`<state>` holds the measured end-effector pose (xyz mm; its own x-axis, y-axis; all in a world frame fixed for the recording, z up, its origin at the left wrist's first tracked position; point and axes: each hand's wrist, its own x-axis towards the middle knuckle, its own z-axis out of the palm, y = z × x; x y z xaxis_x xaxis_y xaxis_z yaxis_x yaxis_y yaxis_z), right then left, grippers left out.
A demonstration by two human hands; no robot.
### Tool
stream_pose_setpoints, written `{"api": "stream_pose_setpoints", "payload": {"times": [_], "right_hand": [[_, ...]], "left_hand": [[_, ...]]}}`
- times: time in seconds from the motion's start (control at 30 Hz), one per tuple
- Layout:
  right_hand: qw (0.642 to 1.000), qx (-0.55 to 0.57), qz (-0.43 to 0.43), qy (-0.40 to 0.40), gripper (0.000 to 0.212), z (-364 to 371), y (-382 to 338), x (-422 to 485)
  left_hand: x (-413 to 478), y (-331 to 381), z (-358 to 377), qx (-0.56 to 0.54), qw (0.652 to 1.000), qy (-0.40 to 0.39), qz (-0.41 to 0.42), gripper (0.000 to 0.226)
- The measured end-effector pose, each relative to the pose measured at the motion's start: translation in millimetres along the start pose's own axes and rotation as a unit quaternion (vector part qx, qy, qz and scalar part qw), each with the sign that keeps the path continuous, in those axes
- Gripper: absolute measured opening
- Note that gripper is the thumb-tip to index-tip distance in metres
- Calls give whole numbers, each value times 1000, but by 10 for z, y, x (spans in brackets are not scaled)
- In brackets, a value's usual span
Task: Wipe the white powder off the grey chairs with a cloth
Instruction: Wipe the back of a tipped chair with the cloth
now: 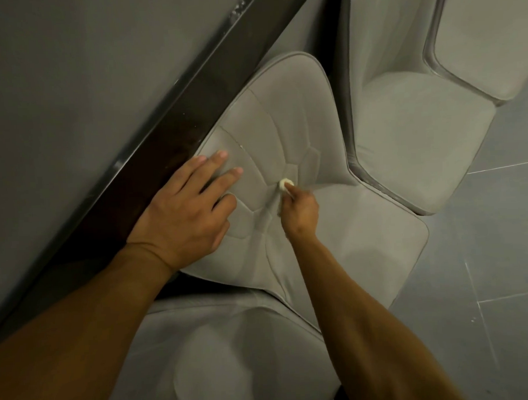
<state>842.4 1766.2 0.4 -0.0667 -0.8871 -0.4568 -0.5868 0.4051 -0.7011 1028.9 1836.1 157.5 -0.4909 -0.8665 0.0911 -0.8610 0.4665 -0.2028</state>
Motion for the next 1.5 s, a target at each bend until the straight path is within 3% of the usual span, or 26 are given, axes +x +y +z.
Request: {"api": "stream_pose_setpoints", "payload": {"times": [0.1,0.27,0.33,0.47,0.63,0.83,0.97,1.07,1.17,1.27,1.33,1.4,1.5], "right_hand": [[995,76,-30,62,36,-88,-114,-211],[929,150,-325,91,36,-254,-791,-772],[918,124,-371,65,36,-223,-852,-806],[933,92,-344,55,31,-246,-775,-637],[916,48,-394,66,32,-367,-785,-657],[970,21,-239,46,30,-287,-366,-501],[930,102,-344,83,32,-399,-748,-648],[916,72,-391,53,34,-332,-918,-629],[937,56,-342,49,32,-215,-661,-486],[977,56,-195,59,29,-187,-358,-447],[980,91,-161,75,29,-196,-279,-582],[962,129,-229,79,31,-194,-335,-816],[935,142,-325,18,34,-55,-419,-1094]], "left_hand": [[-5,5,4,0,1000,6,1,19],[7,0,-15,5,1000,-7,-5,28],[12,-2,-29,6,1000,-18,-7,32],[15,4,-44,6,1000,-25,-5,39],[17,0,-41,10,1000,-30,-2,34],[4,-2,-31,11,1000,-25,3,27],[16,0,-49,12,1000,-26,0,30],[21,6,-54,15,999,-34,-4,36],[17,10,-51,13,999,-40,-6,29],[18,6,-53,18,999,-38,-2,22],[12,7,-54,17,999,-31,-3,21],[13,13,-53,15,999,-28,-8,24],[24,23,-60,15,999,-29,-12,32]]}}
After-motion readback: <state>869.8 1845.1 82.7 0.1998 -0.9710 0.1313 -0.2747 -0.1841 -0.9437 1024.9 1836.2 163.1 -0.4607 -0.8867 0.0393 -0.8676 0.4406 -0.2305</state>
